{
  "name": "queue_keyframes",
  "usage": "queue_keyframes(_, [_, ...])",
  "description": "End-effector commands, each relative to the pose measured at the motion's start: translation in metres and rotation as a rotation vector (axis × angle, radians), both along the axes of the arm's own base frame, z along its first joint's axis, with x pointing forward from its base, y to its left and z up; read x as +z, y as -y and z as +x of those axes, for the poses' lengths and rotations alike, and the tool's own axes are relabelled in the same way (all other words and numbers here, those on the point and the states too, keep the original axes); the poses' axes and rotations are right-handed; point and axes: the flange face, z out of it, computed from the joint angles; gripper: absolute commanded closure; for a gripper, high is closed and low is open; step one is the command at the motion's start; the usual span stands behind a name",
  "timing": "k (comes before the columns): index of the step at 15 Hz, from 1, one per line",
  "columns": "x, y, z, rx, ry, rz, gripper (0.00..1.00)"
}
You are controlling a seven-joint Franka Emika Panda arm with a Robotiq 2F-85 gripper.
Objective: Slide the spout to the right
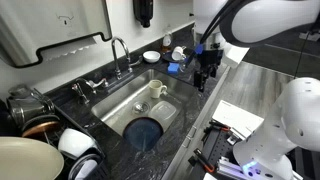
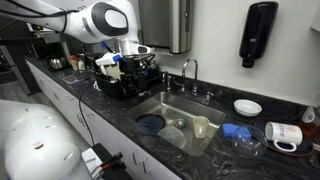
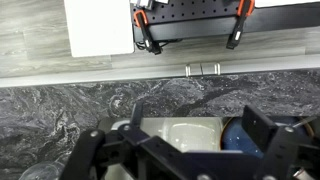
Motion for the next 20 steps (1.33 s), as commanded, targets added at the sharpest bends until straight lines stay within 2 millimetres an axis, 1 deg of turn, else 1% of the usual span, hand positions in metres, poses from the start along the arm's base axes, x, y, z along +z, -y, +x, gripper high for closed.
queue_keyframes(1, [0.000,0.000,0.000,0.000,-0.001,0.000,0.00])
queue_keyframes(10, [0.000,0.000,0.000,0.000,-0.001,0.000,0.00])
queue_keyframes(11, [0.000,-0.002,0.006,0.026,0.026,0.027,0.00])
queue_keyframes(13, [-0.001,-0.013,0.024,0.114,0.112,0.078,0.00])
queue_keyframes(14, [-0.003,-0.020,0.038,0.138,0.157,0.065,0.00])
queue_keyframes(17, [-0.011,-0.035,0.071,0.237,0.285,0.115,0.00])
queue_keyframes(19, [-0.018,-0.040,0.094,0.267,0.359,0.163,0.00])
queue_keyframes(20, [-0.022,-0.039,0.107,0.260,0.395,0.199,0.00])
